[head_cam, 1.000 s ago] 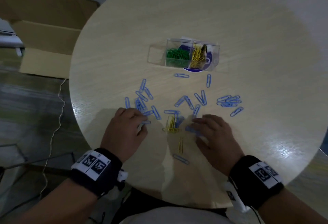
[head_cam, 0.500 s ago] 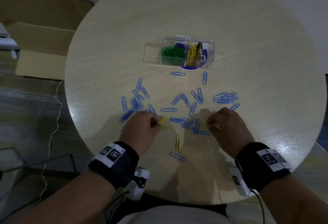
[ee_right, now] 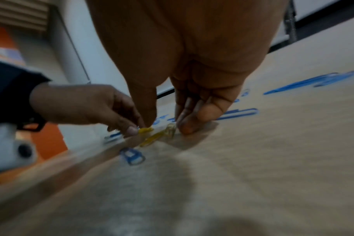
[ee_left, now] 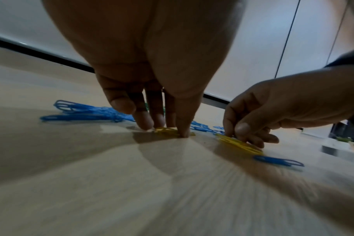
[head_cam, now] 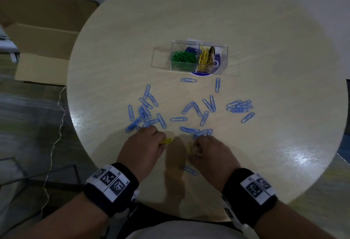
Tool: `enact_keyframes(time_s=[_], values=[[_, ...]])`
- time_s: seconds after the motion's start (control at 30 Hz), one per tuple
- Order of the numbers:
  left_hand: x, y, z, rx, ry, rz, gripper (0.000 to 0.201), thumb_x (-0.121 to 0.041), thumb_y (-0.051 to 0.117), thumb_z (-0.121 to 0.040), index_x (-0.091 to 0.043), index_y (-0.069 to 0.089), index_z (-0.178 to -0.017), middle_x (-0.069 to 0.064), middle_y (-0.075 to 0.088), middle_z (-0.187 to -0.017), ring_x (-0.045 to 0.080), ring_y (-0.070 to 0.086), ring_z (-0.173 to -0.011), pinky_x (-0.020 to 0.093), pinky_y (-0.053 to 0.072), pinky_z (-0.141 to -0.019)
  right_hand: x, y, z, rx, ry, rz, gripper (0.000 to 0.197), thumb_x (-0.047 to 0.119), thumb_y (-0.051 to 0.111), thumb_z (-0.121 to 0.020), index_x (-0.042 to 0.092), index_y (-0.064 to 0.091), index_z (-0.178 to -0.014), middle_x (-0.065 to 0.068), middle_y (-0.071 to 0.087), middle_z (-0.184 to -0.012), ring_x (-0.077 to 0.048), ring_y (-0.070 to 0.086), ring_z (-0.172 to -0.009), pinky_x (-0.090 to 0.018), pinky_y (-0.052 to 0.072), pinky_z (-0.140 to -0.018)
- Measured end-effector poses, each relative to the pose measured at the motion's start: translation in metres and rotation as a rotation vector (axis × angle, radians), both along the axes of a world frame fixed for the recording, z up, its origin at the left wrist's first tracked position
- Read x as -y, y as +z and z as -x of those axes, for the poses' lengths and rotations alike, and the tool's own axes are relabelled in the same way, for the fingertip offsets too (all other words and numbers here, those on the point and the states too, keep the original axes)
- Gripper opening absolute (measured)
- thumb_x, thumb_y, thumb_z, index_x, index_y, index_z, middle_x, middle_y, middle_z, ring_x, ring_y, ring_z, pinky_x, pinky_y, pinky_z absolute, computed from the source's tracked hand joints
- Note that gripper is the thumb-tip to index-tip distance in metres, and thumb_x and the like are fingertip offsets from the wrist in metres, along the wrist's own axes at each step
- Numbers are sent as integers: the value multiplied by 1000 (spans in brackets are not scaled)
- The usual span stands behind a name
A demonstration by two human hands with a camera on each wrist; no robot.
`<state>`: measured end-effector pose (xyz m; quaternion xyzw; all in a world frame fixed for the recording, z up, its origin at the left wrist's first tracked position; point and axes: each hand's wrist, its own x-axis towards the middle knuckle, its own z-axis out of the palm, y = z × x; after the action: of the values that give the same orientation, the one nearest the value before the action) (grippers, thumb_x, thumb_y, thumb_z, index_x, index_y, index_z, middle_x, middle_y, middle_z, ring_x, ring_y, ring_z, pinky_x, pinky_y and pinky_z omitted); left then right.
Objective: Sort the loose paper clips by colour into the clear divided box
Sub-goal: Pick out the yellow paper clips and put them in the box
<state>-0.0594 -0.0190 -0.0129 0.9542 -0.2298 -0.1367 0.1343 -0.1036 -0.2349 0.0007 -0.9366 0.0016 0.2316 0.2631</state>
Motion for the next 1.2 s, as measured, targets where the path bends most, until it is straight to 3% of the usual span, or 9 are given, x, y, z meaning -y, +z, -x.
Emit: enact_keyframes(time_s=[0.23, 0.43, 0.57, 0.7, 0.87, 0.97, 1.03, 1.1, 1.2], values=[[9, 7, -5, 46, -129, -163, 15, -30, 48, -80, -19, 57, -74, 4, 54, -73, 29, 58, -69, 37, 48, -52, -3, -6, -7, 31, 179, 122, 14, 25, 54, -77, 18, 55, -90, -7, 57, -93, -33, 58, -88, -38, 46, -71], [19, 11, -11, -37, -166, -301, 27, -16, 80, -57, -17, 55, -67, 5, 55, -64, 29, 56, -51, 31, 41, -40, -3, -6, -8, 61, 213, 191, 16, 21, 65, -71, 16, 56, -83, -8, 58, -85, -32, 59, -75, -37, 52, -61], [16, 5, -13, -62, -180, -241, 23, -20, 76, -67, -20, 54, -71, 3, 55, -68, 28, 58, -56, 34, 46, -43, 1, -10, -3, 118, 261, 191, 16, 17, 68, -66, 20, 55, -76, -4, 58, -75, -28, 60, -66, -33, 51, -56], [19, 15, -31, -162, -27, 93, 7, -24, 65, -80, -22, 59, -77, -3, 54, -76, 21, 60, -70, 33, 44, -62, 12, 5, -14, 132, 122, 46, 10, 24, 61, -71, 23, 55, -79, -1, 61, -71, -22, 61, -66, -30, 46, -55], [58, 40, -100, -93, 173, 354, 13, -28, 61, -77, -19, 70, -80, 1, 65, -75, 21, 63, -70, 32, 49, -68, 42, 16, -42, 141, -169, -76, 25, 43, 53, -67, 23, 65, -77, 0, 65, -70, -19, 62, -68, -32, 46, -60], [84, 54, -147, 20, 211, 376, 15, -26, 62, -84, -15, 70, -78, 4, 69, -74, 25, 63, -69, 33, 49, -65, 61, 27, -67, 238, -346, -113, 10, 22, 69, -70, 25, 69, -80, 6, 67, -66, -7, 63, -64, -15, 43, -60], [101, 59, -172, 47, 215, 389, 20, -23, 61, -88, -14, 65, -71, 3, 64, -66, 24, 60, -65, 33, 47, -62, 73, 31, -85, 300, -420, -127, 18, 13, 74, -70, 25, 68, -82, 10, 65, -63, -4, 61, -69, -7, 39, -58], [118, 59, -191, 65, 213, 406, 24, -22, 59, -90, -12, 63, -68, 4, 62, -64, 25, 59, -65, 35, 48, -64, 83, 34, -103, 326, -475, -145, 18, 14, 74, -70, 26, 66, -81, 10, 67, -64, -3, 61, -67, -9, 39, -57], [137, 49, -206, -19, 248, 449, 22, -23, 59, -91, -8, 74, -87, 9, 73, -88, 24, 67, -82, 36, 54, -78, 91, 35, -130, 336, -530, -190, 15, 17, 72, -72, 27, 63, -80, 8, 69, -68, -5, 63, -63, -21, 47, -62]])
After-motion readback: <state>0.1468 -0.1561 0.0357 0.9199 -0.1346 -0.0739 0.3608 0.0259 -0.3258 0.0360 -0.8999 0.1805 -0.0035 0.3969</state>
